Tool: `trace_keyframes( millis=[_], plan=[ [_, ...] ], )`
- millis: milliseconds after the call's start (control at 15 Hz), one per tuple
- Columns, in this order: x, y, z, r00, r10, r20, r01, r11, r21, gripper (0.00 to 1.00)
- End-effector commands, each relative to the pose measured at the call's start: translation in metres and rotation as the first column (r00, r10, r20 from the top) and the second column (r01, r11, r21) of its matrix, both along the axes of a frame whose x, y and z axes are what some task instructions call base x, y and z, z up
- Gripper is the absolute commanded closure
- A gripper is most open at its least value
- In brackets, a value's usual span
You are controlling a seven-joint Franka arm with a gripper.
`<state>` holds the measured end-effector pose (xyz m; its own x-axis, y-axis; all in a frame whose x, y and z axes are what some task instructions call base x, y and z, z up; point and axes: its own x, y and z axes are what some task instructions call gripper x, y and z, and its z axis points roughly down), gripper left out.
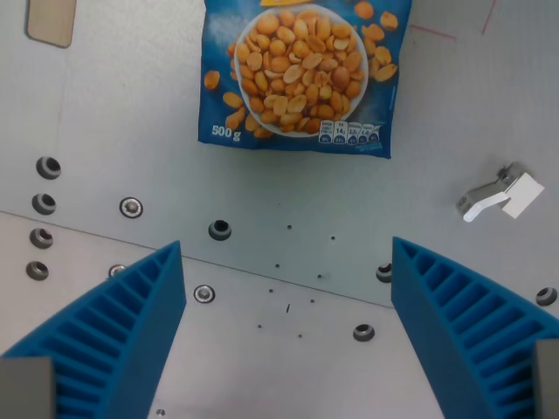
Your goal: Rotate around gripper negative z
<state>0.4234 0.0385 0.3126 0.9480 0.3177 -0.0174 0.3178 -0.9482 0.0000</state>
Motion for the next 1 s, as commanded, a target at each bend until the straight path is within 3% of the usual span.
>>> trace_keyframes(
  millis=[67, 1000],
  plan=[
    [0.0, -0.0001, 0.0025, 0.994, 0.105, 0.006, -0.105, 0.994, 0.002, 0.0],
    [0.0, -0.0001, 0.0025, 0.958, 0.288, 0.005, -0.288, 0.958, 0.004, 0.0]
  ],
)
